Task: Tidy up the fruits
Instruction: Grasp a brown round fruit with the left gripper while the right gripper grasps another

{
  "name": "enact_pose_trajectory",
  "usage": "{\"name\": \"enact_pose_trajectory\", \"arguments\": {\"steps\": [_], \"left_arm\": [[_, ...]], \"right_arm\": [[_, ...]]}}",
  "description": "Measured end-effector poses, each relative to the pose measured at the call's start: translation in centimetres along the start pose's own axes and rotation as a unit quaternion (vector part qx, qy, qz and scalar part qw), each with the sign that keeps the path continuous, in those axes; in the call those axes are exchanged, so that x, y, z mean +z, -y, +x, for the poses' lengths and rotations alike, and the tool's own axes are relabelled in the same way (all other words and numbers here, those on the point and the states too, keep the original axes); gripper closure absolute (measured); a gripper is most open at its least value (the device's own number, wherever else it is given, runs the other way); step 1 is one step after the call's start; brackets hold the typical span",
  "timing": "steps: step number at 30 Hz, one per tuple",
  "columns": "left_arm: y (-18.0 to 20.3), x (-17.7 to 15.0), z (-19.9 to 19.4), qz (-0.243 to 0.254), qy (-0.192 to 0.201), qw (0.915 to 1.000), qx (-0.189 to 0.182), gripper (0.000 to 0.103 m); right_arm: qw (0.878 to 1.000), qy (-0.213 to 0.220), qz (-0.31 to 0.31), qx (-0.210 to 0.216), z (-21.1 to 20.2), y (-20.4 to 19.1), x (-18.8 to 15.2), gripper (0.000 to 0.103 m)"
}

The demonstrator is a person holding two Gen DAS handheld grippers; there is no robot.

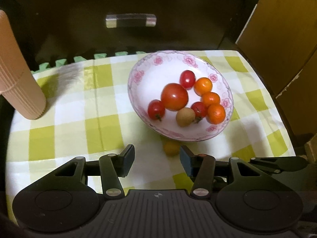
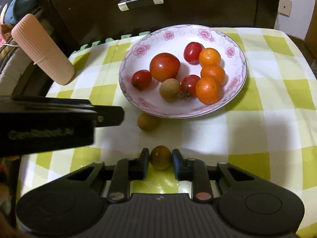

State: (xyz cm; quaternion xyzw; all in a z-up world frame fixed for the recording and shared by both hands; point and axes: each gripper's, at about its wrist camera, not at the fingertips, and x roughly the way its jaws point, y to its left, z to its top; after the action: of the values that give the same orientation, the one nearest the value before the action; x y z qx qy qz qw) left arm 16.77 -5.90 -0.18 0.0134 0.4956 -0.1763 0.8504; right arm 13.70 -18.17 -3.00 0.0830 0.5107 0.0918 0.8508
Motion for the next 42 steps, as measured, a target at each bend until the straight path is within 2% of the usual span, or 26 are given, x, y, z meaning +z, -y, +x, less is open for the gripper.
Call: {"name": "enact_pose_trajectory", "arguments": {"steps": [7,13,19,20,22,24,33,42], "left_arm": [[1.3,-0.2,1.9,0.002,-0.013,0.9997,-0.018,0.046],[2.2,0.0,3.9,0.0,-0.018,0.9998,-0.011,0.048],[2.7,0.2,5.2,0.005,-0.014,0.9998,0.013,0.05],[3.0,0.0,5.1,0.017,-0.009,0.9996,0.022,0.053],[3.2,-0.2,5.0,0.023,-0.003,0.9993,0.028,0.066],[2.9,-0.2,4.9,0.012,-0.004,0.9995,0.028,0.07],[2.0,-1.1,3.5,0.011,-0.023,0.9995,0.021,0.071],[2.0,-4.9,-0.8,0.041,-0.04,0.9982,0.02,0.071]], "right_arm": [[1.0,0.001,0.01,-0.011,-1.6,2.1,-1.1,0.079],[1.0,0.0,0.02,-0.01,-1.9,3.3,-1.6,0.079],[1.0,0.001,0.025,-0.007,-1.8,3.7,-1.6,0.079],[1.0,0.001,0.026,-0.007,-1.8,3.8,-1.6,0.079],[1.0,0.0,0.029,-0.008,-1.7,4.0,-1.6,0.079],[1.0,0.0,0.03,-0.007,-1.7,4.0,-1.6,0.079],[0.999,0.001,0.029,-0.014,-1.9,3.7,-1.7,0.079],[1.0,-0.003,0.019,-0.015,-2.9,2.5,-2.6,0.079]]}}
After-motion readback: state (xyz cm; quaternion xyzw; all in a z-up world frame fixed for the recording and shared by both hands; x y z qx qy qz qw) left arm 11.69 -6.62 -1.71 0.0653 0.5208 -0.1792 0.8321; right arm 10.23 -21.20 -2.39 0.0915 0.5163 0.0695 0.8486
